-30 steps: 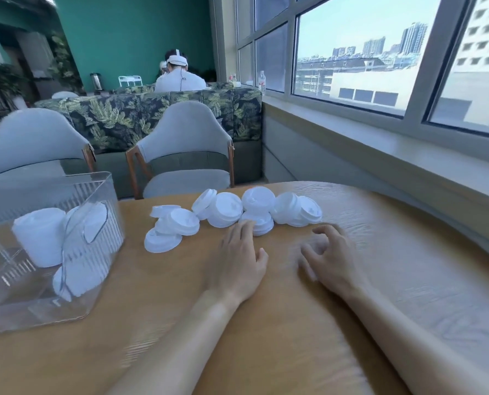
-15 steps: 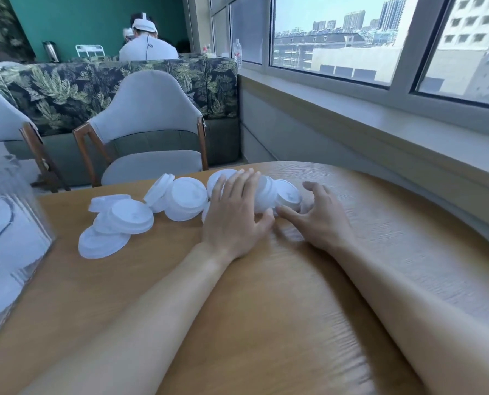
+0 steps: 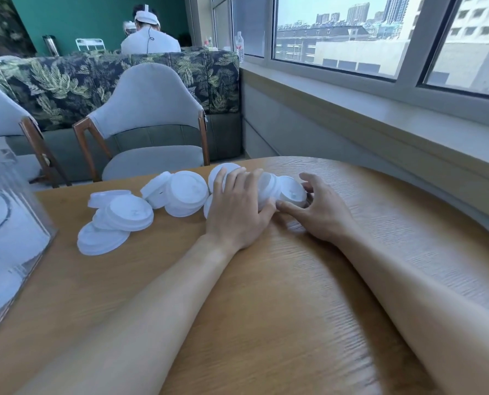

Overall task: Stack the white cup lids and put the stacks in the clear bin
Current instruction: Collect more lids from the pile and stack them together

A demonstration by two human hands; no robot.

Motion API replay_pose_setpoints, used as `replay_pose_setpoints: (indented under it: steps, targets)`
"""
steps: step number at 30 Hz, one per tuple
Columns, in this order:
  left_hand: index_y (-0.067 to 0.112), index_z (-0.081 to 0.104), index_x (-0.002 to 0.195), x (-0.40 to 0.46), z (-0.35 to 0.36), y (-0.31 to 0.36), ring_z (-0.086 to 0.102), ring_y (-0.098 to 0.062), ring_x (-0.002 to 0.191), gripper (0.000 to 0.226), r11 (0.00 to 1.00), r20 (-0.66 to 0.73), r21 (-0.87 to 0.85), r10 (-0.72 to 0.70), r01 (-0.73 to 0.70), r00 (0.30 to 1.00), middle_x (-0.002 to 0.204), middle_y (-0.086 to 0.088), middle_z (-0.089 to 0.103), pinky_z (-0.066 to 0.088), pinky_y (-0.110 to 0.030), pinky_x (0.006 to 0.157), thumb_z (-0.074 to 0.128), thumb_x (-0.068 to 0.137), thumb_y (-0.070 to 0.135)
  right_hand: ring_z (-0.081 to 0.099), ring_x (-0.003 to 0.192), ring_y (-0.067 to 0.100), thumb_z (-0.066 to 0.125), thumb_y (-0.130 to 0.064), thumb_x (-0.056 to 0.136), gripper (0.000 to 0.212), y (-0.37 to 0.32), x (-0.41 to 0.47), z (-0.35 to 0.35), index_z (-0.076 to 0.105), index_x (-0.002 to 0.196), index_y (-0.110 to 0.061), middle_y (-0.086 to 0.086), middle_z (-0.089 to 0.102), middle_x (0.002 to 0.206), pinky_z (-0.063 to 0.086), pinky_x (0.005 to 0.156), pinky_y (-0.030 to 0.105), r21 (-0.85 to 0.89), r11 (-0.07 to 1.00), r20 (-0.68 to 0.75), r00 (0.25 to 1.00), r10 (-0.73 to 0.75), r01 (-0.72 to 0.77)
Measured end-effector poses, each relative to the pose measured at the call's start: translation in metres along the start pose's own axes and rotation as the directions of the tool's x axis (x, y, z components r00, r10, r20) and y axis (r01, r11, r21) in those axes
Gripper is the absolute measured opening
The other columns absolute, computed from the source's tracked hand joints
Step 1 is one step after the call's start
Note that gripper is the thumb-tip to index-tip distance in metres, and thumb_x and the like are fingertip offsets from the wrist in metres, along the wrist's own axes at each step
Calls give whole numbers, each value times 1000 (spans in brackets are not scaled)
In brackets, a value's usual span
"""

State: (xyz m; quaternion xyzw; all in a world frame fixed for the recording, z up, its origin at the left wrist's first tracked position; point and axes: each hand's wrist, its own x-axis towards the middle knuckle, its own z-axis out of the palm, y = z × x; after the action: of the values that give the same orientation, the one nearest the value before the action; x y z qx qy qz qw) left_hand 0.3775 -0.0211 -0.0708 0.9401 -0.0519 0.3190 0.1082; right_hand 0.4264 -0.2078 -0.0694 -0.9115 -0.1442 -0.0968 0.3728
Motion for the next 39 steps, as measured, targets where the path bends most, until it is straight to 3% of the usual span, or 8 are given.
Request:
replay_pose_setpoints:
  steps: [4, 9, 16, 21, 25, 31, 36, 39]
  targets:
    - [12, 55, 139, 0, 1, 0, 46, -25, 135, 67, 1000, -4, 11, 1, -1, 1000, 132, -5, 61, 14, -45, 124, 37, 91, 55, 55, 124, 17, 76, -68, 72, 91, 1, -4, 0, 43, 145, -25, -4, 61, 132, 45, 104, 41, -4, 1000, -13, 1000, -18, 18]
    - [10, 51, 145, 0, 2, 1, 34, -24, 149, 72, 1000, 18, 15, -5, 5, 1000, 144, -8, 59, 8, -46, 126, 28, 97, 57, 57, 120, 17, 78, -67, 71, 91, -1, -7, -2, 46, 144, -23, -3, 61, 131, 47, 103, 41, 36, 999, -18, 999, -35, 36]
    - [12, 54, 140, 0, 2, 1, 42, -28, 141, 68, 1000, 20, 11, -5, 5, 1000, 130, -10, 67, 10, -47, 124, 27, 98, 58, 59, 112, 15, 79, -69, 69, 89, 0, -9, -2, 48, 140, -26, -5, 64, 124, 50, 98, 41, 41, 998, -25, 999, -38, 39]
    - [11, 58, 133, -4, -3, 3, 50, -29, 128, 63, 999, -82, -39, 19, -22, 996, 122, -9, 65, 19, -47, 123, 39, 96, 59, 61, 104, 13, 73, -74, 64, 85, -4, -22, -7, 54, 132, -26, -9, 65, 115, 52, 91, 38, 61, 997, -31, 998, -47, 49]
    - [10, 57, 132, -17, -15, 7, 50, -28, 121, 60, 994, -123, -101, 22, -35, 992, 121, -7, 63, 22, -45, 122, 47, 96, 57, 59, 103, 13, 79, -60, 70, 70, -5, -39, -10, 56, 126, -27, -10, 63, 112, 52, 90, 40, 61, 997, -51, 998, -34, 37]
    - [17, 53, 135, -58, -47, 13, 51, -22, 120, 59, 977, -76, -213, -47, 30, 996, 126, 0, 60, 32, -38, 112, 49, 96, 61, 58, 111, 14, 80, -57, 72, 71, -10, -76, -17, 52, 131, -29, -9, 61, 119, 51, 95, 40, 44, 999, -99, 995, 28, -23]
    - [17, 49, 138, -104, -88, 12, 45, -13, 118, 60, 940, -13, -322, -121, 110, 993, 133, 2, 54, 38, -28, 101, 68, 92, 51, 57, 115, 15, 79, -61, 70, 77, -17, -115, -24, 48, 135, -32, -7, 60, 124, 50, 94, 40, 36, 997, -113, 991, 76, -73]
    - [26, 44, 141, -130, -110, 6, 45, -13, 120, 66, 931, 29, -327, -161, 162, 987, 135, 7, 50, 40, -28, 99, 71, 88, 52, 57, 115, 15, 78, -63, 69, 80, -25, -139, -25, 45, 135, -35, -9, 60, 124, 50, 94, 40, 61, 994, -79, 993, 92, -87]
